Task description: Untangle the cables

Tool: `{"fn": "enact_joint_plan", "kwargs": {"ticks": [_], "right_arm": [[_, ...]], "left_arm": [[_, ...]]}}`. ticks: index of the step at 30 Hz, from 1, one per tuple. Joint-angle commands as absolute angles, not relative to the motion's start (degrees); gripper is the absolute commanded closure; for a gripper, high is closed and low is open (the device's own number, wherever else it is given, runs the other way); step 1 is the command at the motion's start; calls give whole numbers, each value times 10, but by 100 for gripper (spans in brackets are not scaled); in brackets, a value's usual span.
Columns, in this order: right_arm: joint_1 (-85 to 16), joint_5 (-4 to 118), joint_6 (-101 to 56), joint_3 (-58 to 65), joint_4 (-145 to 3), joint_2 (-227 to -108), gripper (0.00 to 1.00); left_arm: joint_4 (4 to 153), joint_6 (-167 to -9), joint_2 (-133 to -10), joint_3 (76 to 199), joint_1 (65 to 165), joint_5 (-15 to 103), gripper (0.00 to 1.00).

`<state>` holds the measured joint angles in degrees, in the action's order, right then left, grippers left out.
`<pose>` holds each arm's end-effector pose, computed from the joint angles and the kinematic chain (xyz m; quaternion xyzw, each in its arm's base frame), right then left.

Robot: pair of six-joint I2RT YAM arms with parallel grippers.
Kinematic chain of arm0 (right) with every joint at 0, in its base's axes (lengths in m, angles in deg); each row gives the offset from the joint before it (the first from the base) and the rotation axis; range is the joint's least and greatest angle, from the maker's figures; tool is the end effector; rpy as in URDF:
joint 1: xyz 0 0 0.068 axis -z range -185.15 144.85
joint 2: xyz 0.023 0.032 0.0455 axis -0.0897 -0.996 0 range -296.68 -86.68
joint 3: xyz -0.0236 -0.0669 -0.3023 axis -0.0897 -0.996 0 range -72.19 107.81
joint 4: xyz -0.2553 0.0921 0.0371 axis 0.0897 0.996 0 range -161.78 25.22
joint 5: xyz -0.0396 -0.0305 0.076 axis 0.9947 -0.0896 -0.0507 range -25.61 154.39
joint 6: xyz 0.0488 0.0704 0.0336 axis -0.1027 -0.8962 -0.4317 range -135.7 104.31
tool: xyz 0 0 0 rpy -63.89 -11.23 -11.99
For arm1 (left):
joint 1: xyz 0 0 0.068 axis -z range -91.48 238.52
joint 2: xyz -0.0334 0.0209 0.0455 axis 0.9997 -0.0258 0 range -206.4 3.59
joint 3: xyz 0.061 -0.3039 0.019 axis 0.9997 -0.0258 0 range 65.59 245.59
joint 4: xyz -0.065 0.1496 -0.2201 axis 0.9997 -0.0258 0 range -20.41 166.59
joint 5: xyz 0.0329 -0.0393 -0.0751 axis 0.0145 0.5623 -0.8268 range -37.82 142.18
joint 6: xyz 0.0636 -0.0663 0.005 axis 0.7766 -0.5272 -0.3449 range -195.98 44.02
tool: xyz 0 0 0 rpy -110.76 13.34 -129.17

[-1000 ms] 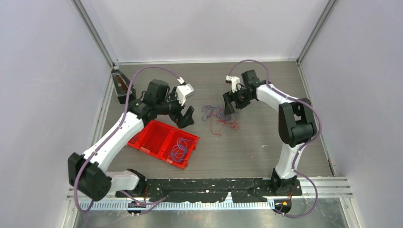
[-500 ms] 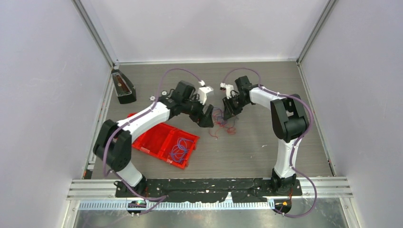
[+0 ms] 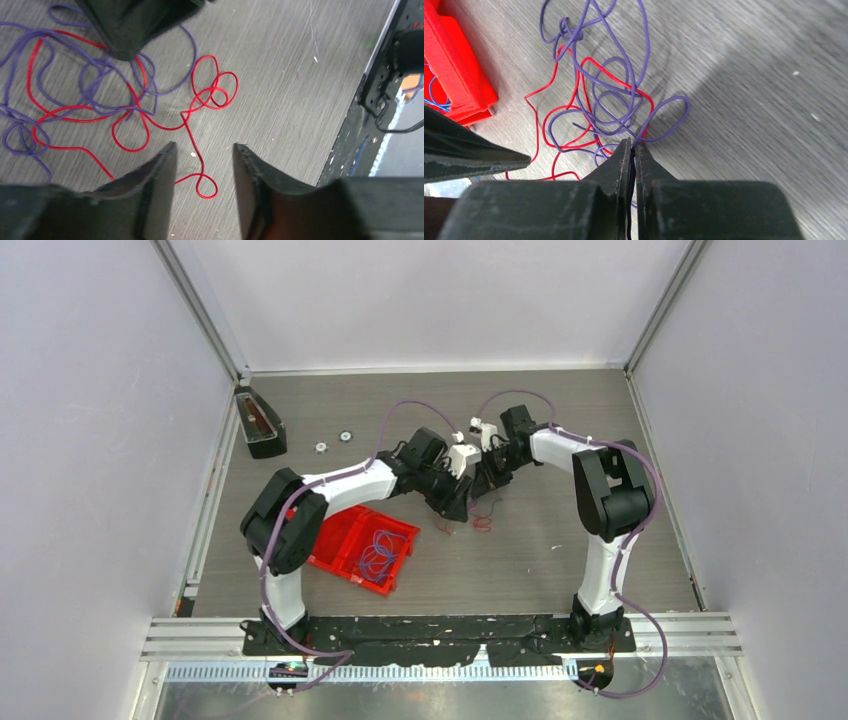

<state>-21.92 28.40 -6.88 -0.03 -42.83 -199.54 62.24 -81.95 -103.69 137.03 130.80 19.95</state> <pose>0.3896 0.1682 0.1376 -0.2605 0.9008 0.3150 0.1465 0.3008 -0.3331 0.1895 0.3712 0.8289 -0.3719 0.1918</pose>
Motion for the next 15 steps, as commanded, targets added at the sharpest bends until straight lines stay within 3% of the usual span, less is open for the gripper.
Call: {"fn": "enact_joint_plan", "kwargs": {"ticks": [1, 2, 4, 7, 11, 15], "right_arm": [[-196, 274, -76, 0, -440, -1964, 92], [-192, 274, -75, 2, -439, -1963, 94], [-185, 268, -66, 3, -435, -1961, 95], [-182, 248, -37, 0, -429, -1950, 95], [-182, 240, -10, -9, -438, -1922, 95], [-184, 243, 21, -18, -451, -1897, 95]], "left_arm": [[601, -780, -1028, 1390, 1323, 211, 65], [596, -773, -1022, 1388, 1323, 215, 66], [588, -754, -1000, 1387, 1321, 210, 42], [621, -746, -944, 1372, 1300, 203, 26], [657, -824, -917, 1381, 1223, 171, 25], [592, -825, -976, 1456, 1173, 175, 30]]}}
